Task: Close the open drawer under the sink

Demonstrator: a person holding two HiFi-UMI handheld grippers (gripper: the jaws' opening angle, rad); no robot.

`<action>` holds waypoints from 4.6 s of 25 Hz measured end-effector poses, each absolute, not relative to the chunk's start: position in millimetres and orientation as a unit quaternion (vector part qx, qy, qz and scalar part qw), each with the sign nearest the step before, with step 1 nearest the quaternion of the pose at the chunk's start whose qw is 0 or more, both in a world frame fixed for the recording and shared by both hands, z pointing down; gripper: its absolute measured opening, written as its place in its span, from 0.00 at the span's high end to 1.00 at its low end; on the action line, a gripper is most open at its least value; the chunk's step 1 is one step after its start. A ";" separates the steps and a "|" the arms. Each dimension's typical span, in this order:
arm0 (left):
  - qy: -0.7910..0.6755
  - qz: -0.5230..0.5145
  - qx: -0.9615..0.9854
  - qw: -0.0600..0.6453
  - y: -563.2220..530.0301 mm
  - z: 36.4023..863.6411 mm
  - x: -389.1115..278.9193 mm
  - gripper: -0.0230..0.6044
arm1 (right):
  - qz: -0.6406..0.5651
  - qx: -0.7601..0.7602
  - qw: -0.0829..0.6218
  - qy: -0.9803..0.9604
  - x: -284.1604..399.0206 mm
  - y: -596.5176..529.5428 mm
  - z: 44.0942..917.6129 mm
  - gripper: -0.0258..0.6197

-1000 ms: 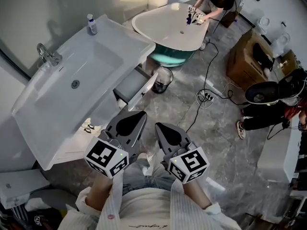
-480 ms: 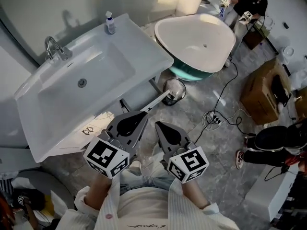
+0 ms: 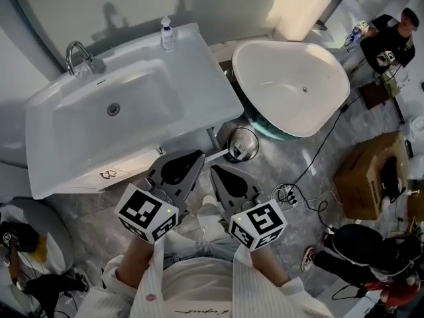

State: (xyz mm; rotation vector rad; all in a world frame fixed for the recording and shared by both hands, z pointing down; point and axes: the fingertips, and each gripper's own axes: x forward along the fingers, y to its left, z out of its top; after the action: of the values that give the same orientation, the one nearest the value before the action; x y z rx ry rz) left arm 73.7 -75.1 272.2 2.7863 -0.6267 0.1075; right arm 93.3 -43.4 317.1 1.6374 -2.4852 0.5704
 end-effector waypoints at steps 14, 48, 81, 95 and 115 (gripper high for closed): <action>-0.348 0.037 0.924 0.154 -85.1 292.4 84.2 0.94 | 0.192 0.430 0.084 -0.878 119.2 -66.8 335.5 0.95; -0.428 0.075 0.868 0.238 -73.9 452.6 47.4 0.94 | 0.254 0.419 0.136 -0.861 101.8 -76.0 469.3 0.95; -0.444 0.157 0.829 0.301 -60.6 646.4 53.3 0.94 | 0.312 0.426 0.207 -0.824 120.6 -74.7 663.0 0.95; -0.462 0.184 0.812 0.305 -66.4 685.5 46.0 0.94 | 0.308 0.416 0.202 -0.832 117.4 -74.1 696.1 0.94; -0.472 0.178 0.812 0.294 -80.4 688.1 38.1 0.94 | 0.267 0.429 0.200 -0.840 115.7 -90.7 691.4 0.95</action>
State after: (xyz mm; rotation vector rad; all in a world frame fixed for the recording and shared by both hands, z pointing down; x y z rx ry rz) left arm 38.1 -80.4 688.1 2.1611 -1.2572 0.4727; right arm 115.7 -90.7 691.4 1.1982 -2.3469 0.7476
